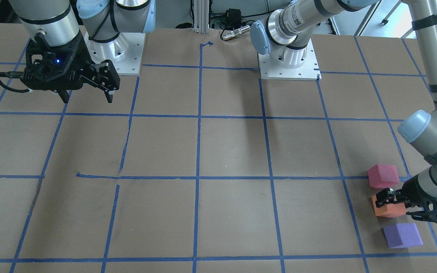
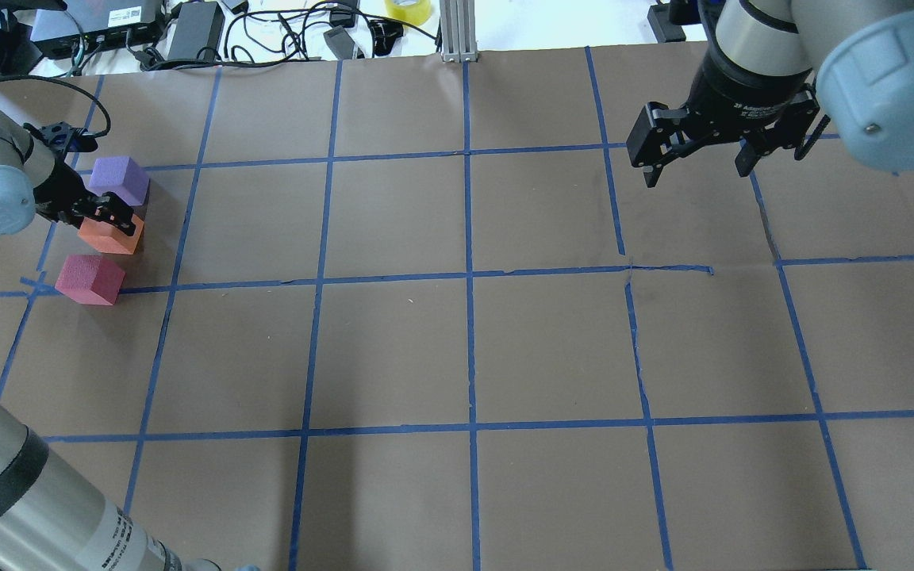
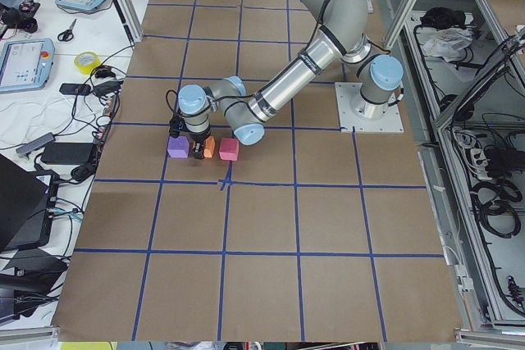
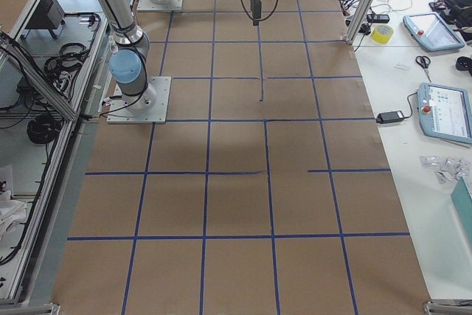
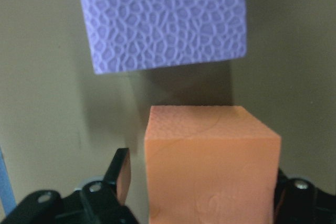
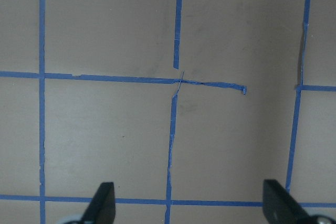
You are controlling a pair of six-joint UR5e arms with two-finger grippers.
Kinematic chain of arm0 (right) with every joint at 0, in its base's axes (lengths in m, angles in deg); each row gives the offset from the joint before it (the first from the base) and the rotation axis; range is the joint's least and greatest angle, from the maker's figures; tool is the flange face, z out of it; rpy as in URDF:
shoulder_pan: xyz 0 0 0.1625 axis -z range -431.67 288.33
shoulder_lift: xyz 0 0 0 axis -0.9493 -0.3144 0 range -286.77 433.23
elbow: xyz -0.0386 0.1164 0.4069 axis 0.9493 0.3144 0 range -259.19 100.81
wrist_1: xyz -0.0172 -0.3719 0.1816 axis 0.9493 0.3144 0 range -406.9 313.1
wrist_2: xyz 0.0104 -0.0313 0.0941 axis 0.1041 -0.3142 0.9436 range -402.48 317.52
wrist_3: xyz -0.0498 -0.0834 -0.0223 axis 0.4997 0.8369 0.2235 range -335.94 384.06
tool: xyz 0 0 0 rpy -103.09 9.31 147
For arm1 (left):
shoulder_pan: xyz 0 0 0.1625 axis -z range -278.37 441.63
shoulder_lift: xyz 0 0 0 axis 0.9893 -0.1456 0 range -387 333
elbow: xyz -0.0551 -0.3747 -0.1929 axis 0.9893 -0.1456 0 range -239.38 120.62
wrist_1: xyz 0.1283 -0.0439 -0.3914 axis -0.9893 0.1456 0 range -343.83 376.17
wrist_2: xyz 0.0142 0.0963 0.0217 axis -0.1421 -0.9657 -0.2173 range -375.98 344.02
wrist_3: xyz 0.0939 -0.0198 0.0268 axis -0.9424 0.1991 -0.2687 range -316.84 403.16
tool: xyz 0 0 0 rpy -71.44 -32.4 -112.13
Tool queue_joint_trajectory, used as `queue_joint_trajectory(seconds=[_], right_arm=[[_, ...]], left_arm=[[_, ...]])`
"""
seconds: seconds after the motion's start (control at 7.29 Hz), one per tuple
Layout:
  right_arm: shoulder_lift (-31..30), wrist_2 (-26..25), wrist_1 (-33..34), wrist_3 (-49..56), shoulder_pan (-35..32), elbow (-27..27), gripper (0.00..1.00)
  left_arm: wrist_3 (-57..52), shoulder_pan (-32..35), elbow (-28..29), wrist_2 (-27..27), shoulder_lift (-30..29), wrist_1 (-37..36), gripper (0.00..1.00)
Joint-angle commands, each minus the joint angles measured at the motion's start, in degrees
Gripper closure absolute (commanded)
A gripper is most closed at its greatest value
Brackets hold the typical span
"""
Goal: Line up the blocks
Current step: 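Lower the orange cube between the purple and pink cubes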
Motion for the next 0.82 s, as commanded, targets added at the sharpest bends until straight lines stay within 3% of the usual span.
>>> queue_joint_trajectory(seconds=[0.0, 0.27, 0.41, 0.69], right_arm=[[0.00, 0.00, 0.04, -0.04, 0.00, 0.03, 0.00], [0.00, 0.00, 0.12, -0.04, 0.00, 0.03, 0.00], [0.00, 0.00, -0.14, 0.05, 0.00, 0.03, 0.00], [0.00, 0.00, 0.04, -0.04, 0.00, -0.06, 0.00]], left_arm=[[-0.06, -0.07, -0.35, 0.11, -0.31, -0.12, 0.19], [-0.15, -0.07, -0.09, -0.07, -0.31, -0.12, 0.12], [-0.15, -0.07, -0.09, -0.15, 0.13, -0.04, 0.02], [-0.50, 0.19, 0.35, -4.26, 2.05, 0.75, 0.00]])
